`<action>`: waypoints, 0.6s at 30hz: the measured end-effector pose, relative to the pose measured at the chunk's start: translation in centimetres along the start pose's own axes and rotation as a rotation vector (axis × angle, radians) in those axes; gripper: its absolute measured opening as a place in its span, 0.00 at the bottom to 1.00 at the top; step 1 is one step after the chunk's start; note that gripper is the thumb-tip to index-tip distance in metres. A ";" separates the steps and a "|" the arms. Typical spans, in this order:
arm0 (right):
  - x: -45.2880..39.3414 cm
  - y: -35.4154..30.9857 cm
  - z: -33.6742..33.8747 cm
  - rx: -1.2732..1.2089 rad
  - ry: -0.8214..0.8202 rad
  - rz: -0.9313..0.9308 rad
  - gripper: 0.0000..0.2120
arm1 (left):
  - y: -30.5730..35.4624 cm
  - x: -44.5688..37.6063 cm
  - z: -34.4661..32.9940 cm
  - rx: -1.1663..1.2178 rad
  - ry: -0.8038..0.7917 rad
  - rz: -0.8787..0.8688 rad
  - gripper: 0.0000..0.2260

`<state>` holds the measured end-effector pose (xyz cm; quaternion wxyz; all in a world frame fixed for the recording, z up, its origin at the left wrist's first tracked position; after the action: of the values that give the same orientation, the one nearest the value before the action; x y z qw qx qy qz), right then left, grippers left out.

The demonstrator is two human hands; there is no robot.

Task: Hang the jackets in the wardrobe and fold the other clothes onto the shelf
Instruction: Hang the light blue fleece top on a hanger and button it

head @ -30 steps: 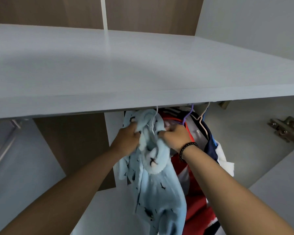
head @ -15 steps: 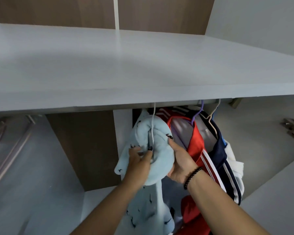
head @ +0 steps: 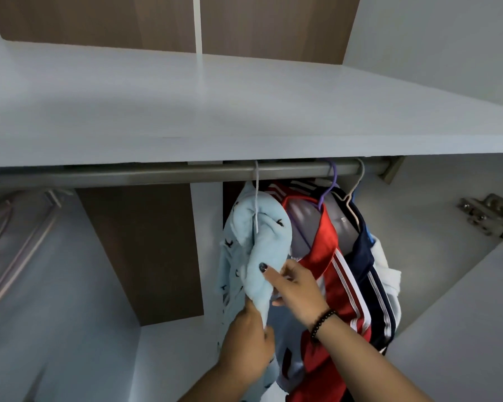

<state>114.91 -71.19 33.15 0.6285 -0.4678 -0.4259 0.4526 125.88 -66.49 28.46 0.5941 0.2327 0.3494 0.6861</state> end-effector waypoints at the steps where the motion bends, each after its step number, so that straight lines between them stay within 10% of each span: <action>1: 0.0 -0.7 0.2 0.061 0.009 0.057 0.16 | 0.6 0.1 -0.3 -0.014 -0.013 -0.021 0.26; 9: -2.8 -4.7 4.4 0.531 0.180 0.318 0.11 | 5.5 -0.2 -3.3 -0.095 -0.102 -0.198 0.24; 18: -2.7 0.3 10.1 -0.055 0.167 -0.187 0.07 | 8.0 1.1 -5.6 0.049 -0.179 -0.070 0.32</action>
<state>104.51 -71.74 34.53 0.6882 -0.4791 -0.4259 0.3398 116.30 -66.97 30.76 0.6409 0.2953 0.3194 0.6326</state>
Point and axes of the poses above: each hand's wrist, its own x-axis away from the middle knuckle, its own z-axis out of the back of the hand, y = z × x, the point moved 8 cm from there along -x, towards the middle knuckle, and after that the axes turned 14 degrees about y, right-handed, at the moved point
